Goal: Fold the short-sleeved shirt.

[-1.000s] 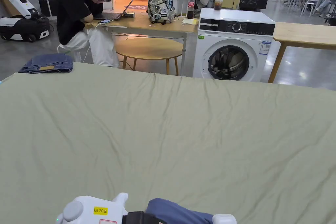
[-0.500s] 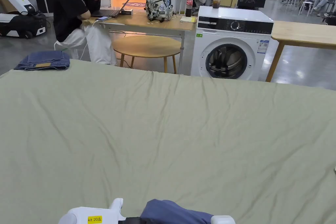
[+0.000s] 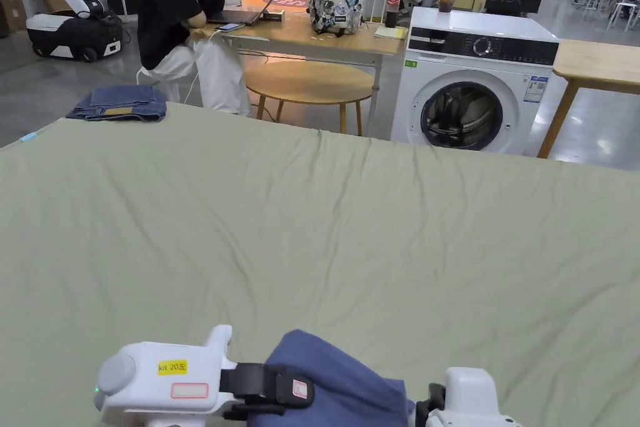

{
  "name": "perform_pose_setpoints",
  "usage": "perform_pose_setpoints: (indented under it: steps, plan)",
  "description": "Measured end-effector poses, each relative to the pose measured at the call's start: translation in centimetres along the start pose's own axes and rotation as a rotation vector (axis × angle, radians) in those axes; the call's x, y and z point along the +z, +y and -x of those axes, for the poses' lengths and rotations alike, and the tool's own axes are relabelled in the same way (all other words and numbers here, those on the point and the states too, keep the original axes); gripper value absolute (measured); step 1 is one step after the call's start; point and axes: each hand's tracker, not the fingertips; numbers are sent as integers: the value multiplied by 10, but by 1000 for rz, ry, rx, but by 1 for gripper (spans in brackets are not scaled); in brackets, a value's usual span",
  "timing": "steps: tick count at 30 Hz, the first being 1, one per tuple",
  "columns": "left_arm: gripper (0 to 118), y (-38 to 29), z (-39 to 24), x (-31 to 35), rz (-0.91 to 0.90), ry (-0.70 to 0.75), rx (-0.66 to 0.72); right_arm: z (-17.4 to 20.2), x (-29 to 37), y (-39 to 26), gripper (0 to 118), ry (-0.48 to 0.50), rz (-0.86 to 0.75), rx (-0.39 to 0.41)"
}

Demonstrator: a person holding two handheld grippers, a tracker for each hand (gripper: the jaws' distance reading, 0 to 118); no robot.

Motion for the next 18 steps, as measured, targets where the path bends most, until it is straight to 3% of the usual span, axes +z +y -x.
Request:
perform_pose_setpoints:
  steps: [7, 18]
  plan:
    - [21, 28, -1, 88, -82, 38, -47, -11, 14, 35, 0, -53, -137, -12]
    - [21, 44, 0, 242, -248, 305, 2, -11, 6, 41, 0, -50, -197, -5]
